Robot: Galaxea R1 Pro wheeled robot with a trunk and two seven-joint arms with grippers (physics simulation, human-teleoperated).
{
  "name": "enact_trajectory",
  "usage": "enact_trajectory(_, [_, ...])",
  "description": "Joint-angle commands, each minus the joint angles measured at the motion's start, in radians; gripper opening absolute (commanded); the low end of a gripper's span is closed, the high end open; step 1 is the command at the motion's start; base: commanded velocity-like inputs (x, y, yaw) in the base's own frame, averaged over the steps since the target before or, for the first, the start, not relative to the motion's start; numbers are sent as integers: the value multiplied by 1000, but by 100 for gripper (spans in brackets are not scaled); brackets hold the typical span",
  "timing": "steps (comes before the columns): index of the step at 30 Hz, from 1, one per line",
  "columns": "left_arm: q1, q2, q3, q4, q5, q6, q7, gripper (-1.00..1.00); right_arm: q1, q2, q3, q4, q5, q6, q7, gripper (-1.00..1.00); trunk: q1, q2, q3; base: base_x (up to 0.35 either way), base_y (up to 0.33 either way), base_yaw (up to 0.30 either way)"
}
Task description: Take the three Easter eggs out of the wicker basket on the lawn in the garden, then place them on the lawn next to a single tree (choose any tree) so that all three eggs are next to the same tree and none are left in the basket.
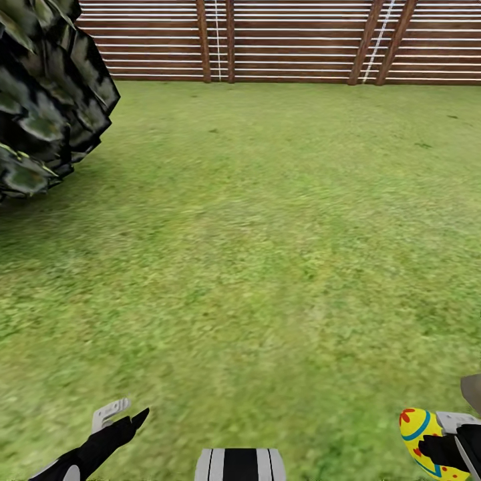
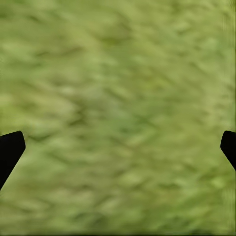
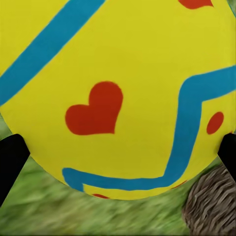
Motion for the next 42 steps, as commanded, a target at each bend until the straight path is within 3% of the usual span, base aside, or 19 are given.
enact_trajectory(1, [0, 0, 2, 0, 8, 8, -3, 100, 0, 0, -1, -1, 10, 3, 10, -100, 0, -1, -5, 0, 0, 0])
enact_trajectory(42, [0, 0, 2, -1, 8, 8, -3, 100, 0, 0, -1, -1, 10, 3, 11, -100, 19, -10, -163, 0, 0, 0])
